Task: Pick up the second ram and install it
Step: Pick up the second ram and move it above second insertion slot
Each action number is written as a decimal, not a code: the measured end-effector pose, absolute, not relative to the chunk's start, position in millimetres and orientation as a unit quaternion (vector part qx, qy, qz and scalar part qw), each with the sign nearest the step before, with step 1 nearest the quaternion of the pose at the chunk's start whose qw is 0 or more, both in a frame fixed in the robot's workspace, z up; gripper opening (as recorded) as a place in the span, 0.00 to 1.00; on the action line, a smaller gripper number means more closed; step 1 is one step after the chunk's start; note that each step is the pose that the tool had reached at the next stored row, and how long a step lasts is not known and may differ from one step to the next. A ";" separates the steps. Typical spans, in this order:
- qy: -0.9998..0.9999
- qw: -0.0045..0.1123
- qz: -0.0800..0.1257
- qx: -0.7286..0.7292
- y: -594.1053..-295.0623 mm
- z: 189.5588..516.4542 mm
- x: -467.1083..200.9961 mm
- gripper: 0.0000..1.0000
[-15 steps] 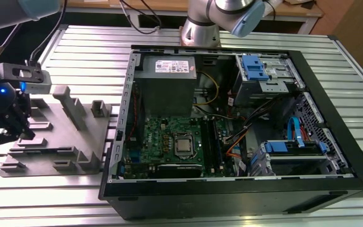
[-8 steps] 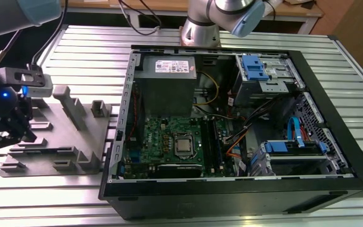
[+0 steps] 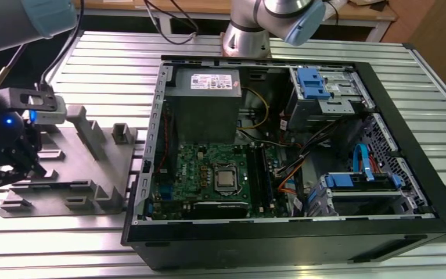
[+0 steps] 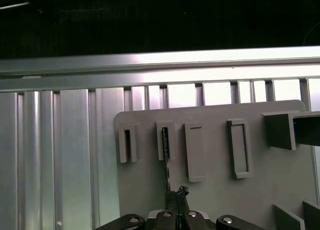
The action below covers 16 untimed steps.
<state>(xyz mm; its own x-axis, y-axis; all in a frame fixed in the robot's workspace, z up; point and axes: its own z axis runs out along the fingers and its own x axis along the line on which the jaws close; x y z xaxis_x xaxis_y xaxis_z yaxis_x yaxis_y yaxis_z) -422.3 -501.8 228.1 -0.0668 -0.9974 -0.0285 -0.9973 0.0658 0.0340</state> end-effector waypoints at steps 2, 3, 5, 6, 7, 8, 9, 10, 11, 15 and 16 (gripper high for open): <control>-0.730 0.001 -0.022 0.683 -502.2 225.8 -422.4 0.07; -0.730 0.001 -0.022 0.683 -502.5 224.5 -422.3 0.07; -0.730 0.001 -0.022 0.683 -502.8 221.7 -422.4 0.07; -0.730 0.001 -0.022 0.684 -503.0 220.6 -422.4 0.07; -0.729 0.001 -0.022 0.684 -503.1 219.8 -422.4 0.07; -0.729 0.001 -0.022 0.684 -503.3 219.3 -422.4 0.07; -0.729 0.001 -0.022 0.684 -503.5 218.9 -422.4 0.07; -0.728 0.001 -0.022 0.685 -503.9 218.5 -422.3 0.07; -0.728 0.001 -0.022 0.685 -504.5 218.3 -422.3 0.07; -0.725 0.001 -0.022 0.688 -505.9 216.5 -422.2 0.07; -0.724 0.001 -0.022 0.690 -506.0 215.7 -422.0 0.07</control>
<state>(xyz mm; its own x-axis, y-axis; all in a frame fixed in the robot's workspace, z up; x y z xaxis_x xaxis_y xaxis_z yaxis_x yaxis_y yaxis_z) -422.0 -506.0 215.7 -0.0485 -0.9984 -0.0285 -0.9983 0.0475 0.0340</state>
